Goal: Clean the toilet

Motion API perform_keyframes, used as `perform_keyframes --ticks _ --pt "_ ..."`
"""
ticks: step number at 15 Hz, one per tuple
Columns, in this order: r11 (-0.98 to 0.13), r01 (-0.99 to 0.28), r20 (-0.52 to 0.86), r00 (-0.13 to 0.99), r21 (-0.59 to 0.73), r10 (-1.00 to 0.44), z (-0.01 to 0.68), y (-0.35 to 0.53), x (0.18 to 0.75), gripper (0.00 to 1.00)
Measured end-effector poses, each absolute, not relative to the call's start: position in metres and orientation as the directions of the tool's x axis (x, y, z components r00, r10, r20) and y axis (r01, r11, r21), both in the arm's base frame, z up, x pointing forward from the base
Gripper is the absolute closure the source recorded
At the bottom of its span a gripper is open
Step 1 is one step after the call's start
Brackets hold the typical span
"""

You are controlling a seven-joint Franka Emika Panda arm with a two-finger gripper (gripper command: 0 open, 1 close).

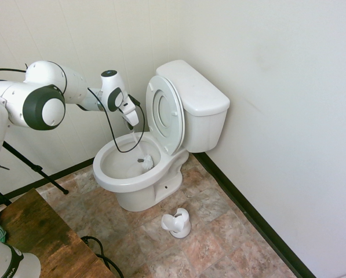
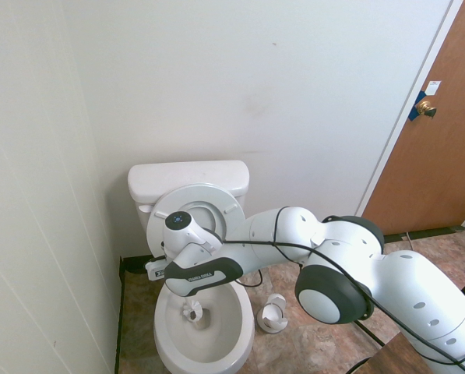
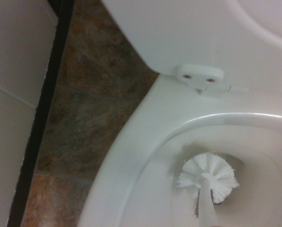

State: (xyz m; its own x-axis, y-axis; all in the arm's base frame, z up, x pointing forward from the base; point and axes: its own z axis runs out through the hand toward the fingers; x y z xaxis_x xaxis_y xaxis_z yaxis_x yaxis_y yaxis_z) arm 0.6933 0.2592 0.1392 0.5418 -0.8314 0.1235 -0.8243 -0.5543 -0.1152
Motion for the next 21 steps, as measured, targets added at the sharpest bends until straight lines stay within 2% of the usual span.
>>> perform_keyframes --ticks 4,9,15,21 --pt "-0.586 -0.804 0.129 0.574 -0.101 -0.809 0.138 0.282 0.670 1.00" --pt "-0.599 -0.797 0.097 0.592 -0.078 -0.800 0.122 0.282 0.607 1.00" --pt "-0.507 -0.856 0.022 0.508 -0.098 -0.861 0.105 0.218 0.541 1.00" --pt "-0.396 -0.906 0.000 0.400 -0.147 -0.916 0.158 0.118 0.539 1.00"
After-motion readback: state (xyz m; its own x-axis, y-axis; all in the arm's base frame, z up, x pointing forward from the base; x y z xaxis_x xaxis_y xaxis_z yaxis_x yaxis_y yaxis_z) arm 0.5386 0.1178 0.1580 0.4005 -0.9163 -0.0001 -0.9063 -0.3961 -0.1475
